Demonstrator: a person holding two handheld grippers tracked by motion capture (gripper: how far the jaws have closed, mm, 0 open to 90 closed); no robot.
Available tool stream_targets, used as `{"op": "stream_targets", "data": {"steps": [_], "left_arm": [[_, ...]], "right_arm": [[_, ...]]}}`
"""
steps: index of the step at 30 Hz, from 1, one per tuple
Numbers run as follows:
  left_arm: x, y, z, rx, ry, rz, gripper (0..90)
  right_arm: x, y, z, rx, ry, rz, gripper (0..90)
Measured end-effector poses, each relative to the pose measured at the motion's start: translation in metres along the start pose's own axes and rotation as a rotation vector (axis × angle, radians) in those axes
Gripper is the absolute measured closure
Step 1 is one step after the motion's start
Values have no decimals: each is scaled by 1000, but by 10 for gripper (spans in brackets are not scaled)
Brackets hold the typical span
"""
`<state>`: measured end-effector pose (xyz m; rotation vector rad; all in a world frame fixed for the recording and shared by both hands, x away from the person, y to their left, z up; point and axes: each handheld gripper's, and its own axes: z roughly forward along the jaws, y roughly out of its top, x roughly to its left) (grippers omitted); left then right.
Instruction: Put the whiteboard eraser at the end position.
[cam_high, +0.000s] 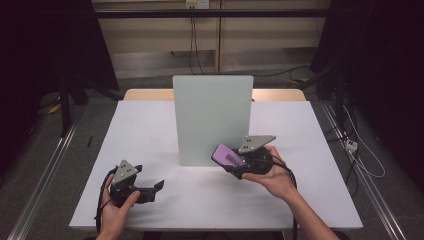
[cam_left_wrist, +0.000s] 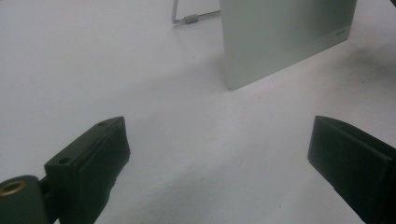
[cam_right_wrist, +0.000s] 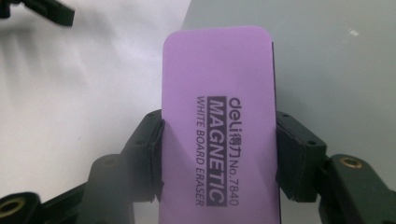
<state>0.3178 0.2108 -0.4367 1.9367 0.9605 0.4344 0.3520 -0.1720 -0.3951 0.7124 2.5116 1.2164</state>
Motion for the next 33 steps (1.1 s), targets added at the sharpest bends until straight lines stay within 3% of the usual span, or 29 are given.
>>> {"op": "stream_targets", "data": {"steps": [8,20,25,33], "left_arm": [[0,0,-1,0,2,-4,53],[1,-3,-2,6,2,-3,53],[4,-4,-5,-2,17,-26,53],[2,-2,-3,2,11,-12,53]], "right_arm": [[6,1,11,111,82,-53,415],[10,1,21,187,154,-73,415],[13,6,26,211,178,-91,415],[20,9,36,257,211,-121,414]]}}
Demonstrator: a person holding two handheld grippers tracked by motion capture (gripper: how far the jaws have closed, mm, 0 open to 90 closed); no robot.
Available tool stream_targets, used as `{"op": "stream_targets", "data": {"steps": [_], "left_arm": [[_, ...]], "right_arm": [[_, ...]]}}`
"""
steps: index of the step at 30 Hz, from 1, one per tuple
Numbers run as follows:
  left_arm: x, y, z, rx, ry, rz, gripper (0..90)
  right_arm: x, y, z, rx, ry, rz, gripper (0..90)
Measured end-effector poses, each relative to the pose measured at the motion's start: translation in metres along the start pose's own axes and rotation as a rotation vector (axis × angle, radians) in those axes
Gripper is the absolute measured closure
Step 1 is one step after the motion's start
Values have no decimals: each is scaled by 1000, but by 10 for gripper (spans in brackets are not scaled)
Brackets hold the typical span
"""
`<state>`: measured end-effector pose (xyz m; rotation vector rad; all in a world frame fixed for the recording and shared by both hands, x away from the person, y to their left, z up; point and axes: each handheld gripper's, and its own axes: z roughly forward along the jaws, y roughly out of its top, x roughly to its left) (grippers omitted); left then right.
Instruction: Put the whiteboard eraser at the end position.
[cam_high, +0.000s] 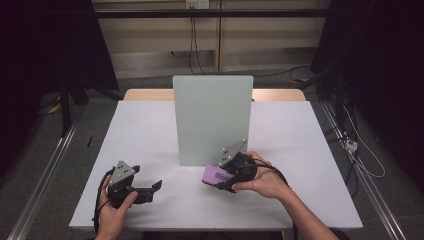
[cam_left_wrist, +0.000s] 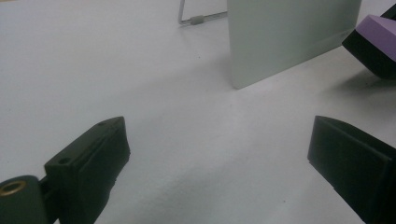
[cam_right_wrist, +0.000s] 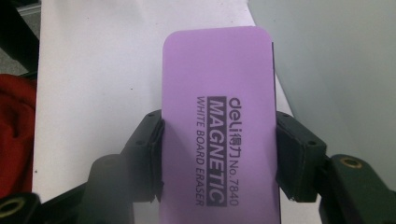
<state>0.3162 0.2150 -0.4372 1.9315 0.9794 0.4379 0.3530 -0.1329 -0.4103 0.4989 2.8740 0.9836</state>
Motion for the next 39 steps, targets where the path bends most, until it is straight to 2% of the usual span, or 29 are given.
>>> {"op": "stream_targets", "data": {"steps": [3,8,11,16,20,23,27,31,33,39], "left_arm": [[0,1,3,3,-6,-6,53],[-2,4,4,1,-9,11,53],[-4,3,5,6,-12,9,54],[-2,2,4,11,1,4,54],[-3,2,4,9,-2,2,54],[-3,1,4,11,-3,4,54],[-2,1,2,7,-2,6,54],[-2,1,3,10,-5,10,54],[-2,1,3,6,-6,10,54],[-1,1,1,6,-5,9,54]], "right_arm": [[-2,3,2,16,8,-3,414],[0,6,6,26,36,-11,414],[5,8,12,65,56,-31,414],[4,9,16,93,56,-33,414],[2,10,17,94,59,-40,414],[2,10,20,117,61,-34,414],[1,12,24,139,33,-33,414],[0,12,27,151,29,-9,413],[-1,12,29,151,27,-18,413],[-1,13,33,161,34,0,412]]}}
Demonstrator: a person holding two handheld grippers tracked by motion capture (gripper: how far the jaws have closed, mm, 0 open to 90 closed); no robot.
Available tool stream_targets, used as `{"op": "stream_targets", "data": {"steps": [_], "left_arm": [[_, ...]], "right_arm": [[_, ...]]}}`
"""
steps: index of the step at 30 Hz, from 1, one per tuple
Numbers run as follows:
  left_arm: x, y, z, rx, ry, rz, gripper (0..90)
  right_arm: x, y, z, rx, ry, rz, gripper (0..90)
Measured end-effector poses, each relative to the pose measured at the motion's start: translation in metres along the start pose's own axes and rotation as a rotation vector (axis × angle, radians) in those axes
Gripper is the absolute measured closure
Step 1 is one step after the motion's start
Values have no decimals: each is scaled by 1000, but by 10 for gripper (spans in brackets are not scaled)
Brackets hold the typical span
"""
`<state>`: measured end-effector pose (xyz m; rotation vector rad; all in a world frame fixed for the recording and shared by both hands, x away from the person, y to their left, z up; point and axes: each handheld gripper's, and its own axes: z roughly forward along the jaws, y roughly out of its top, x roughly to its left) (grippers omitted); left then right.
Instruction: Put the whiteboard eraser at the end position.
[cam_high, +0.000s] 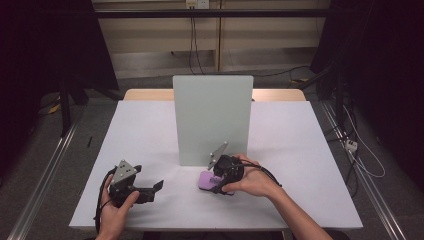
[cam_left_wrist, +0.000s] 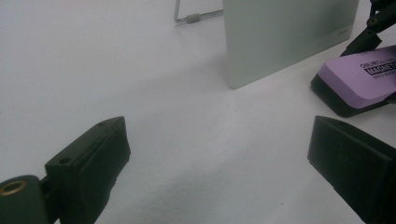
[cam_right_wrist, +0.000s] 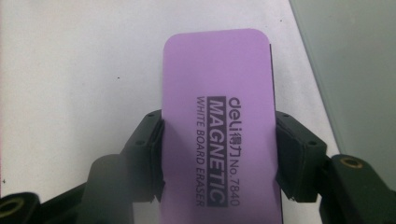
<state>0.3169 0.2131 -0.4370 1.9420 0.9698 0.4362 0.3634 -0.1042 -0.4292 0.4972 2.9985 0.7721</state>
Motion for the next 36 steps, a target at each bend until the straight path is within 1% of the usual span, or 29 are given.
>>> {"op": "stream_targets", "data": {"steps": [1,5,6,10,12,13,14,15,16,17,19,21,22,23,24,26,28,29,31,32,33,34,35,36], "left_arm": [[0,0,0,-6,-1,-5,53],[-1,0,1,0,-2,1,53],[-1,0,1,-1,-3,1,54],[0,0,1,1,-5,-3,54],[0,0,2,-6,-6,-12,54],[1,-1,1,-5,-6,-12,54],[1,-1,1,2,-5,-9,54],[1,-1,1,1,-5,-9,54],[1,-1,1,2,-6,-10,54],[1,-2,0,-2,-7,-19,54],[2,-2,-1,1,-5,-13,54],[2,-1,-1,-7,-1,-13,54],[2,-1,-1,-9,-1,-12,53],[1,-1,-2,-9,-3,-12,53],[1,-1,-1,-10,-2,-12,53],[0,-1,-1,-2,-3,-7,53],[0,-1,0,-5,-4,-13,53],[1,-1,0,-4,-6,-15,53],[1,-1,0,-2,-5,-18,53],[1,-2,0,-2,-5,-19,53],[2,-2,-1,1,-5,-11,53],[2,-2,-1,-4,-4,-14,53],[2,-1,-1,-7,-4,-12,53],[1,-1,-1,-8,-4,-12,53]], "right_arm": [[0,-1,0,2,0,13,412],[-1,-1,0,-6,4,17,411],[-1,-2,1,-13,1,26,410],[0,-4,2,-25,-10,18,402],[-1,-5,4,-29,-13,25,370],[-1,-5,4,-23,-18,35,352],[-2,-6,4,-30,-23,38,319],[-2,-6,4,-40,-24,47,287],[-4,-6,3,-55,-30,47,276],[-4,-6,1,-67,-36,58,251],[-5,-6,-4,-105,-47,80,163],[-5,-7,-5,-110,-51,83,166],[-6,-9,-7,-131,-67,90,151],[-6,-9,-7,-131,-67,90,151],[-6,-11,-9,-153,-81,91,142],[-6,-12,-10,-163,-80,99,131],[-5,-14,-13,-180,-99,101,123],[-7,-16,-17,-215,-107,114,113],[-8,-17,-21,-259,-106,125,106],[-8,-17,-21,-259,-106,125,106],[-9,-18,-24,-284,-119,144,99],[-9,-18,-24,-284,-119,144,99],[-9,-19,-25,-291,-125,150,99],[-8,-21,-26,-290,-157,161,84]]}}
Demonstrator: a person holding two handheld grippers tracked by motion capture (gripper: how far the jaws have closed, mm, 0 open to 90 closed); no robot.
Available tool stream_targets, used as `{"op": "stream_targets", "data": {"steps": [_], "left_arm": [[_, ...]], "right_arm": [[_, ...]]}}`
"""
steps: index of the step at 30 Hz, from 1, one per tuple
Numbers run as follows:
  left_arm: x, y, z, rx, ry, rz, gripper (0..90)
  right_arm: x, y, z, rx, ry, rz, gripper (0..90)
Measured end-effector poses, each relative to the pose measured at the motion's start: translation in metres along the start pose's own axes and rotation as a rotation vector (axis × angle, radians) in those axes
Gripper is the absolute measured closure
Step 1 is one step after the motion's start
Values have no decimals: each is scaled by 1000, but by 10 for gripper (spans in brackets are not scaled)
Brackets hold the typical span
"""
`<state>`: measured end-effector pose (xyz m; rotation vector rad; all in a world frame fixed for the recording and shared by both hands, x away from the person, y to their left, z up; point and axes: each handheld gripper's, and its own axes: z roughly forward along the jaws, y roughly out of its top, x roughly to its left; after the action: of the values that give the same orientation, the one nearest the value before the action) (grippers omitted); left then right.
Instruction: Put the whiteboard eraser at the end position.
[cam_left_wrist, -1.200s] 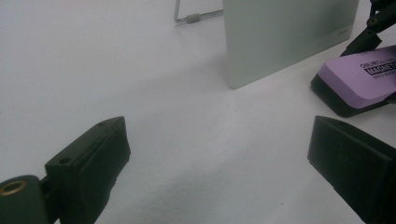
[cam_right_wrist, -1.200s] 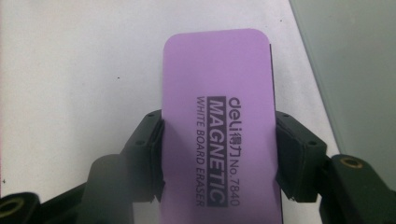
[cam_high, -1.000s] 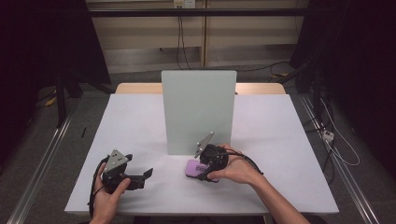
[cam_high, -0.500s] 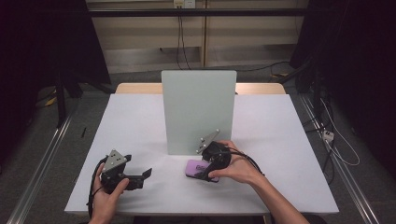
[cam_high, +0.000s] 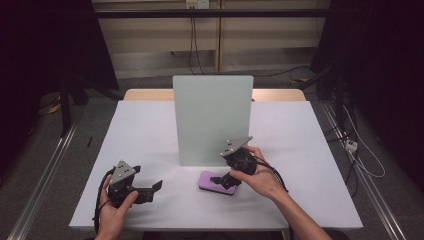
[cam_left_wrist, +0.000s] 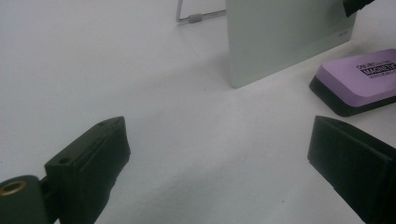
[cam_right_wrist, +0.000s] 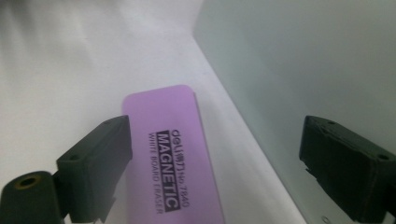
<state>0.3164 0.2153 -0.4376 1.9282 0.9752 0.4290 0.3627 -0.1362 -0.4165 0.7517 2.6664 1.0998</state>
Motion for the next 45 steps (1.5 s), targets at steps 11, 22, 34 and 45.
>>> {"op": "stream_targets", "data": {"steps": [11,22,34,45], "left_arm": [[-1,1,1,3,4,2,53],[-1,0,1,3,-1,-2,53],[-1,1,1,2,10,3,53],[0,3,1,-10,22,-9,53]], "right_arm": [[-6,-11,-17,-90,-70,68,82],[-14,-24,-29,-179,-138,155,83],[-17,-35,-39,-226,-191,200,80],[-20,-48,-52,-256,-234,237,79]]}}
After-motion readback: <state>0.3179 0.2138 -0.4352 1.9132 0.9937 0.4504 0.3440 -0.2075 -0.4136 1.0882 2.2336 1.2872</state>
